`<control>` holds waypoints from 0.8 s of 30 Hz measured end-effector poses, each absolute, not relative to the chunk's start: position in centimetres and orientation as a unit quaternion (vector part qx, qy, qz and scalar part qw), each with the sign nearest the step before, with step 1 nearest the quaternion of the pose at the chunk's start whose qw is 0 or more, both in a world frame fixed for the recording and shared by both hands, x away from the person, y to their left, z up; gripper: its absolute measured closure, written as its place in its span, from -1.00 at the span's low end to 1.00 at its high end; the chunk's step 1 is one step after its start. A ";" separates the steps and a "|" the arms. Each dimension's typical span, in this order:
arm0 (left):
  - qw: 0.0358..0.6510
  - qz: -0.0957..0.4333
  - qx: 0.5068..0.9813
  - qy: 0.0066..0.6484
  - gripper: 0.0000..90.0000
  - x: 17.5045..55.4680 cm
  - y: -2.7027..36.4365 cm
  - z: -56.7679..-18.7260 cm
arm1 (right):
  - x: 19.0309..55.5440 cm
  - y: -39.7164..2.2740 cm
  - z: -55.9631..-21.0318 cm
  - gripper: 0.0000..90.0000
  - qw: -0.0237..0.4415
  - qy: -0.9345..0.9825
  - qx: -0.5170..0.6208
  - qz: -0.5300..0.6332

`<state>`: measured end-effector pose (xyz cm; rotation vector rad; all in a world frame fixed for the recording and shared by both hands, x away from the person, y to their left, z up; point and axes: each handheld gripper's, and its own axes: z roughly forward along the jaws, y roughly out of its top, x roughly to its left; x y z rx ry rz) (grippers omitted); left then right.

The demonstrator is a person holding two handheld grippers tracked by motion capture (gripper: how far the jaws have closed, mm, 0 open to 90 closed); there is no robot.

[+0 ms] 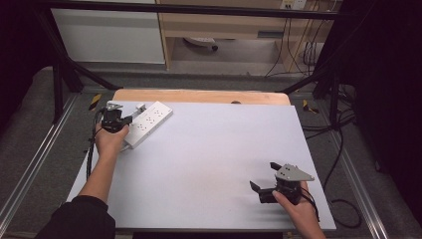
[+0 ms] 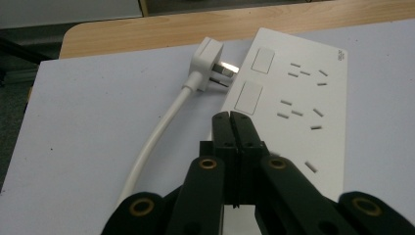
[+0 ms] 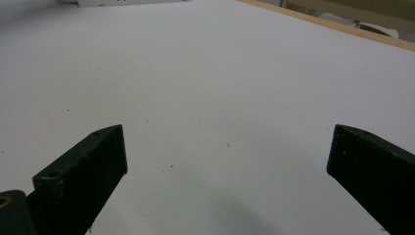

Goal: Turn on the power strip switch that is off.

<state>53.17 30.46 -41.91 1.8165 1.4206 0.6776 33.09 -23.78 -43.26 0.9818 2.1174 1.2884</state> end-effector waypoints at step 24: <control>0.354 0.260 0.708 0.553 1.00 53.5 30.3 -42.5 | 33.1 -23.8 -43.3 -0.96 0.236 0.773 0.357 0.468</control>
